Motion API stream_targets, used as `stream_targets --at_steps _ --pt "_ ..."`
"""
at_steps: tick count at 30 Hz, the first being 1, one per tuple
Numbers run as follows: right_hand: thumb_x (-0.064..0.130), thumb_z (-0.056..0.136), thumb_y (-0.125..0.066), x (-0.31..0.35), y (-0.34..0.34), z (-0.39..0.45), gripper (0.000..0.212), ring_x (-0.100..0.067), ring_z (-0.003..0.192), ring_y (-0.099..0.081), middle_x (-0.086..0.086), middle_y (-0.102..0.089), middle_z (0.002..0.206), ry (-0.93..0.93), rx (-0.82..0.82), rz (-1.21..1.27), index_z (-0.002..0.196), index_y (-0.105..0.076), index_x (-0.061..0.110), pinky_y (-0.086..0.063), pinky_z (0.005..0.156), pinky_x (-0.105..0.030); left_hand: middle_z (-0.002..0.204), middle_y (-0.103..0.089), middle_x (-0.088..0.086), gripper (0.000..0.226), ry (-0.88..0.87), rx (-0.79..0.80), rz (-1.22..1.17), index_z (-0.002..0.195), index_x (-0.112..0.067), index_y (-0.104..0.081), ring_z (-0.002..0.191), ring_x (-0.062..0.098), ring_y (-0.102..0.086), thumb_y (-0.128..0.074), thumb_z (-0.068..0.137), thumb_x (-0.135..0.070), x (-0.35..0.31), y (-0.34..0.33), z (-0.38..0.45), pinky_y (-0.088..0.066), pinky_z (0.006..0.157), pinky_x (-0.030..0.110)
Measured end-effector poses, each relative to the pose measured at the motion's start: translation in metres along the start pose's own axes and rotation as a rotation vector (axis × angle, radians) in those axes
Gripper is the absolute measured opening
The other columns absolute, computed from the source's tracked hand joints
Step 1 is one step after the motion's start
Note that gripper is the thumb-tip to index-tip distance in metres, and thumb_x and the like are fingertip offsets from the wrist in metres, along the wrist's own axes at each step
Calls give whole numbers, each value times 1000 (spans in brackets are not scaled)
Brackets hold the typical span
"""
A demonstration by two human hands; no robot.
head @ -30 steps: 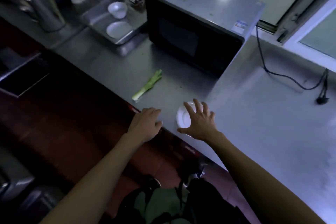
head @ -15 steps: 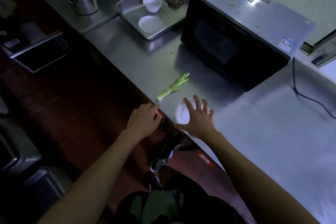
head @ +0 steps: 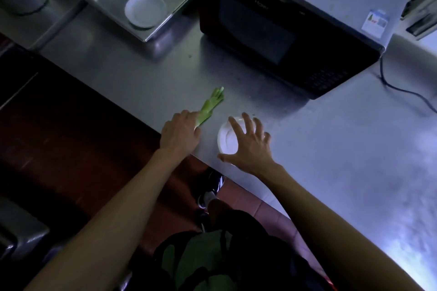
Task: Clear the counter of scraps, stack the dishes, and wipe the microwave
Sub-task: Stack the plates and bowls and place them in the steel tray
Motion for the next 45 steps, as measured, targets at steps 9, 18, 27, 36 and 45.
stream_targets --at_steps 9,18,27,36,45 --pt "81 64 -67 -3 -2 22 116 -39 148 -5 -3 0 165 -37 28 25 156 -9 37 -26 109 -67 124 -54 8 51 5 67 36 144 -19 -40 109 28 -54 -55 95 -24 -7 -17 37 -50 82 43" --pt "82 64 -65 4 2 34 116 -38 148 -5 -2 0 165 -69 31 10 155 -7 39 -27 110 -66 118 -52 9 56 -15 80 36 147 -21 -36 101 27 -56 -56 95 -17 7 -17 42 -49 71 40" --pt "83 64 -65 69 28 76 116 -38 149 -4 -1 2 165 -52 -18 -16 155 -8 40 -24 111 -66 111 -53 6 54 -17 -33 -26 145 -24 -39 97 27 -58 -56 94 -17 79 45 45 -49 71 41" --pt "79 64 -68 200 68 132 112 -33 147 -7 2 -3 164 19 -117 29 154 -12 41 -25 108 -62 115 -54 5 53 16 -159 -75 147 -26 -38 101 28 -57 -53 96 -18 201 146 50 -51 77 45" --pt "82 59 -64 298 88 179 112 -34 147 -10 3 -5 163 46 -209 26 151 -13 43 -30 104 -60 112 -57 4 52 33 -247 -111 146 -27 -41 99 28 -60 -54 97 -19 294 214 56 -53 77 47"
Point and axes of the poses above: each hand's wrist, its own z-axis towards the middle knuckle, its own y-axis out of the back of the hand, x = y × z, the point moved 2 cm from there along z, towards the middle knuckle
